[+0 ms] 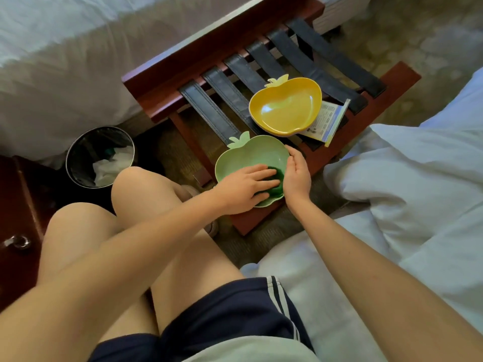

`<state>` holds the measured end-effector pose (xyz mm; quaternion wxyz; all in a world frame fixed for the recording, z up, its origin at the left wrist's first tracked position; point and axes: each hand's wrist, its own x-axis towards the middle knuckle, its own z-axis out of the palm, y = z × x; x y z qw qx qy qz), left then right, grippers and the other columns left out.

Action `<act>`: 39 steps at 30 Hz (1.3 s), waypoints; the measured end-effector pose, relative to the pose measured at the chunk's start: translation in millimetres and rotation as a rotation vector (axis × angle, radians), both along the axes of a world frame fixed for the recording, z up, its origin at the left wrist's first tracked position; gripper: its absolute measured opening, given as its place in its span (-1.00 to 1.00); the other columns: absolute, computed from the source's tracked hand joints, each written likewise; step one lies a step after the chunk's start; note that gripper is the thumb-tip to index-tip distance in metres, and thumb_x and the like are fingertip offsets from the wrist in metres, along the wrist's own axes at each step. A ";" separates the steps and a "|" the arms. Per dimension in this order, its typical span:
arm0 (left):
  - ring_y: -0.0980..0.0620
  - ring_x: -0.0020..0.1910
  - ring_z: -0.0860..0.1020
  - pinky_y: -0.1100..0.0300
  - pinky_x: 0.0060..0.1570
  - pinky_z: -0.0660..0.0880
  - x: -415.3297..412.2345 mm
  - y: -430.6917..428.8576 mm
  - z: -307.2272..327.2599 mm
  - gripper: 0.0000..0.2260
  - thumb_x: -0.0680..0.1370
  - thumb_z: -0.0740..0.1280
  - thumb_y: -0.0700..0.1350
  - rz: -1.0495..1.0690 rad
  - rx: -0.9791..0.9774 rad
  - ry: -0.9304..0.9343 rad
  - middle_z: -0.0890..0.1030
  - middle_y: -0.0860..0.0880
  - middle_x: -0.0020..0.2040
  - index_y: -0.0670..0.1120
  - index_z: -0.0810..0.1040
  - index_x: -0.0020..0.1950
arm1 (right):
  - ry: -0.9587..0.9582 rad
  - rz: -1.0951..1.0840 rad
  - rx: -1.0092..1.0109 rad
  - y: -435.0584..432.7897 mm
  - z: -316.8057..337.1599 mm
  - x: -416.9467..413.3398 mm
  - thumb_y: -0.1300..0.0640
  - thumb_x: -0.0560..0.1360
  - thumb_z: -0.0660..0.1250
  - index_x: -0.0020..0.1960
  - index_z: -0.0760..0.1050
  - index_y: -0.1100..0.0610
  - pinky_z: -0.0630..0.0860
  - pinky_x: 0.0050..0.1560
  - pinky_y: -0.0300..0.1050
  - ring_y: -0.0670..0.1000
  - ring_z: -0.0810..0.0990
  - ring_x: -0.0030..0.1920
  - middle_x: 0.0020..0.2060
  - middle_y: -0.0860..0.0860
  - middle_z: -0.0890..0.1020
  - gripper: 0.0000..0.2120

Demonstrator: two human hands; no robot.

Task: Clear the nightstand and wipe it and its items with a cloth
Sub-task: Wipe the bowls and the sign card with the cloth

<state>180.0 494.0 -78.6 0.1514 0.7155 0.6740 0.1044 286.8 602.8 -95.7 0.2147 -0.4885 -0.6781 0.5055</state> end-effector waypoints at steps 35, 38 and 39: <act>-0.17 0.17 0.55 -0.01 0.18 0.46 -1.4 8.3 -12.4 -0.61 0.56 0.12 -0.05 0.458 0.053 0.239 0.57 -0.19 0.21 -0.24 0.55 0.24 | 0.029 0.012 -0.034 5.6 -1.1 -2.2 0.18 0.64 0.02 0.28 0.45 0.05 0.39 0.15 -0.17 -0.13 0.45 0.12 0.23 -0.02 0.52 -0.68; -0.19 0.18 0.53 -0.01 0.17 0.46 17.3 24.5 -15.4 -0.63 0.48 0.37 -0.18 0.641 0.074 0.149 0.55 -0.22 0.22 -0.29 0.52 0.25 | 0.032 0.019 -0.031 6.6 -2.9 -0.8 0.18 0.64 0.03 0.27 0.45 0.05 0.42 0.15 -0.13 -0.12 0.47 0.12 0.22 -0.02 0.52 -0.69; -0.19 0.21 0.51 0.00 0.20 0.43 22.3 31.0 -14.2 -0.59 0.46 0.40 -0.20 0.715 0.083 0.114 0.52 -0.22 0.25 -0.30 0.49 0.28 | 0.031 0.020 -0.027 6.7 -3.8 -0.5 0.17 0.64 0.04 0.27 0.46 0.04 0.43 0.15 -0.11 -0.11 0.48 0.13 0.22 -0.02 0.53 -0.69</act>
